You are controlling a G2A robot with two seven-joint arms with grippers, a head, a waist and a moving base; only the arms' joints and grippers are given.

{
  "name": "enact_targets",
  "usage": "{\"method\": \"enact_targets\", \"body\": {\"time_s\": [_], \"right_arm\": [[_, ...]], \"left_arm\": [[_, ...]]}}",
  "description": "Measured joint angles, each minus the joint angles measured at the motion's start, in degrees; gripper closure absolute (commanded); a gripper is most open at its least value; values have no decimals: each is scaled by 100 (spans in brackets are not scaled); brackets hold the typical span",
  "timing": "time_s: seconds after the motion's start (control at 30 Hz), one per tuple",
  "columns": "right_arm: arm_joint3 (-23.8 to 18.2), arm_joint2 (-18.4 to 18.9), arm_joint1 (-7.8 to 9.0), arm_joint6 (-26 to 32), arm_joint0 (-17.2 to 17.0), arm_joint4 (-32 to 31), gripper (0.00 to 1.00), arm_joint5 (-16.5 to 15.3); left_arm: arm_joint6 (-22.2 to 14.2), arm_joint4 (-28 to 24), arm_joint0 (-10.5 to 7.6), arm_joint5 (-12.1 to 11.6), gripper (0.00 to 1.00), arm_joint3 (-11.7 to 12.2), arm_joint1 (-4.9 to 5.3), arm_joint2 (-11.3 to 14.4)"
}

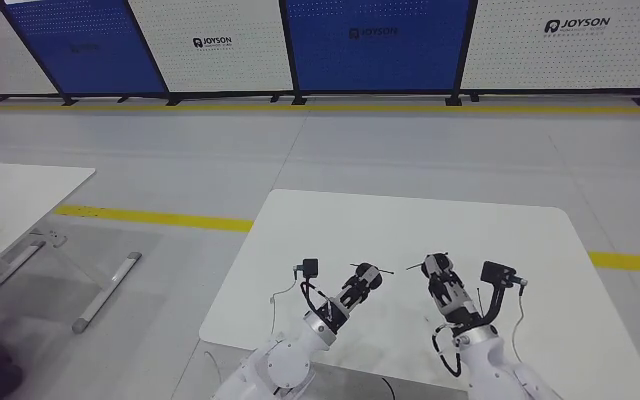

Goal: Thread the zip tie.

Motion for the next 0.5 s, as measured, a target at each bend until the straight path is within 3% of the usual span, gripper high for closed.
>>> {"method": "enact_targets", "body": {"time_s": [0.5], "right_arm": [[49, 12, -68, 117, -70, -58, 100, -259]], "left_arm": [[0, 0, 0, 0, 100, 0, 0, 0]]}}
